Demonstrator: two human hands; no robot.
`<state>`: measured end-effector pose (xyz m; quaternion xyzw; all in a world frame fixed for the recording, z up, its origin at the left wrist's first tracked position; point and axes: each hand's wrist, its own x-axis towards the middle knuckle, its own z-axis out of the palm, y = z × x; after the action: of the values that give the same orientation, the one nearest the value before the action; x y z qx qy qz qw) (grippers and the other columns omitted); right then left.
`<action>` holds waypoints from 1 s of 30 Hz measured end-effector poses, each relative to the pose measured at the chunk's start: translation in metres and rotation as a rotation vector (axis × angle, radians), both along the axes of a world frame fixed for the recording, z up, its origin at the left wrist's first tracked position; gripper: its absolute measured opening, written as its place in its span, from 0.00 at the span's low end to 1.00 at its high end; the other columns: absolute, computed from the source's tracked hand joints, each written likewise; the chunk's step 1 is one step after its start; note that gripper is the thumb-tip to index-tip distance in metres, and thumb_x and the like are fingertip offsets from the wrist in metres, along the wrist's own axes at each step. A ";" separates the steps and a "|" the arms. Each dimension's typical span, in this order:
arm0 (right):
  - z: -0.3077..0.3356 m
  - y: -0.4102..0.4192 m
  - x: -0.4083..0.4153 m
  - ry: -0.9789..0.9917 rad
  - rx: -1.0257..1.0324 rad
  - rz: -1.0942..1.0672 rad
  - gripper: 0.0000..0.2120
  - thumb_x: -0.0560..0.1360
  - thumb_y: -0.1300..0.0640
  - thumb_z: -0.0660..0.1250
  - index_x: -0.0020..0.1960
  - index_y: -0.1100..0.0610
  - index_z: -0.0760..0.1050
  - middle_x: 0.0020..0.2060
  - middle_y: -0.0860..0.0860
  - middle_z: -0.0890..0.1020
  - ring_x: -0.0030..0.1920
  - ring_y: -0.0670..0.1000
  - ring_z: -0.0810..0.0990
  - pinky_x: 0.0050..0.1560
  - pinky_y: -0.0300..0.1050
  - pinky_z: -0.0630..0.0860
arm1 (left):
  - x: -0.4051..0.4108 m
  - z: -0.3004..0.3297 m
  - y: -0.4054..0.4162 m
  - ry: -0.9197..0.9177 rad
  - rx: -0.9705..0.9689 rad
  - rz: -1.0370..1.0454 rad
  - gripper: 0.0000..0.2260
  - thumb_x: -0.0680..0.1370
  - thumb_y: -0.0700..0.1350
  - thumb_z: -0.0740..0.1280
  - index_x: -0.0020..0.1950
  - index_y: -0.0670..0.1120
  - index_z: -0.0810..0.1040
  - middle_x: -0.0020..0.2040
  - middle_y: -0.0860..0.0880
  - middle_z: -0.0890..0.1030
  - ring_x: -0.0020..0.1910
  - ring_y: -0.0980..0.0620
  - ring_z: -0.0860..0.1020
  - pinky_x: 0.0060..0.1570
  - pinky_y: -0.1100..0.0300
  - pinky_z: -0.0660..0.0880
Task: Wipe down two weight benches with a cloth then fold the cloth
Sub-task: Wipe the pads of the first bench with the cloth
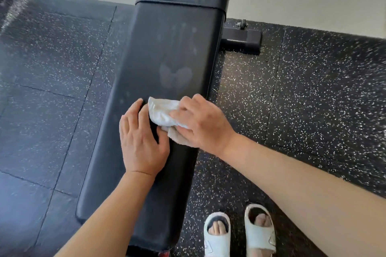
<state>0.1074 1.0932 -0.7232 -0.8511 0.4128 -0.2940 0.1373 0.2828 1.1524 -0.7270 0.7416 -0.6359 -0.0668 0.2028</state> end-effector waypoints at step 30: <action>0.015 -0.197 0.110 0.301 -0.145 0.269 0.11 0.79 0.53 0.66 0.55 0.59 0.82 0.44 0.57 0.78 0.41 0.59 0.75 0.41 0.54 0.77 | 0.011 0.011 -0.003 0.078 0.168 -0.040 0.28 0.75 0.47 0.68 0.76 0.44 0.76 0.79 0.44 0.71 0.79 0.42 0.68 0.81 0.40 0.59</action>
<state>0.2172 0.8966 -0.7079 -0.9405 0.2890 -0.1716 0.0506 0.2936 1.1489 -0.7155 0.7400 -0.6345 -0.1526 0.1632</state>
